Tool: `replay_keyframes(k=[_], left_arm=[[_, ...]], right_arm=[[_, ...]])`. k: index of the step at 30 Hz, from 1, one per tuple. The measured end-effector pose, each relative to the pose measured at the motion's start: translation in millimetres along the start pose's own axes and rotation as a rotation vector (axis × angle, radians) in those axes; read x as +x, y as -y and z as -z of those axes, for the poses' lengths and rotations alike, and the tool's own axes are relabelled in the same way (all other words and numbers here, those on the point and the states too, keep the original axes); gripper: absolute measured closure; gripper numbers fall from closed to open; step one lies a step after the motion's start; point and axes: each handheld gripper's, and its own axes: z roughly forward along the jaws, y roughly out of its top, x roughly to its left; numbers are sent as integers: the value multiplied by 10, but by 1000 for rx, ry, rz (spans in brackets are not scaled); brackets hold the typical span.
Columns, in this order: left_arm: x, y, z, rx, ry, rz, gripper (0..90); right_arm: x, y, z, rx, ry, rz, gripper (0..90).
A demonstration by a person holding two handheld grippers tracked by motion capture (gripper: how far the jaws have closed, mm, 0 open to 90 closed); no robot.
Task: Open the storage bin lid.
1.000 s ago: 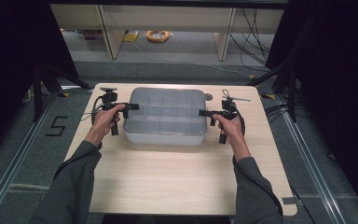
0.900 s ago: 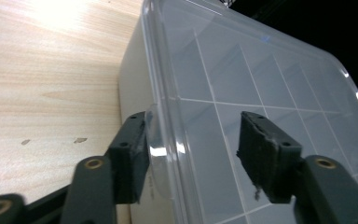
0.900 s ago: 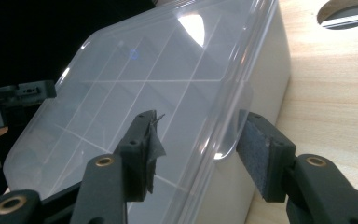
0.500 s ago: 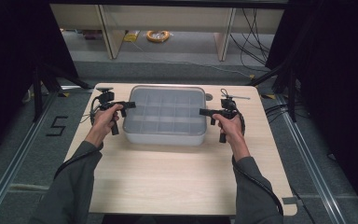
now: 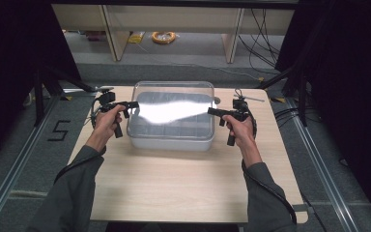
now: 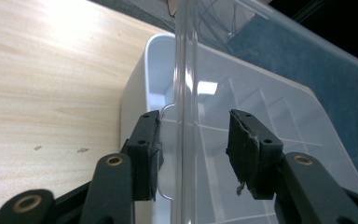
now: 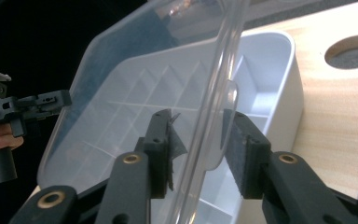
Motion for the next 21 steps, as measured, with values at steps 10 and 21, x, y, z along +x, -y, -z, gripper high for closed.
replay_keyframes(k=[10, 21], left_arm=[[-177, -23, 265, -59, 29, -35, 546], [-324, 73, 576, -61, 61, -114, 548]], right_arm=[[155, -52, 195, -48, -26, 24, 677], [370, 30, 494, -74, -39, 67, 687]])
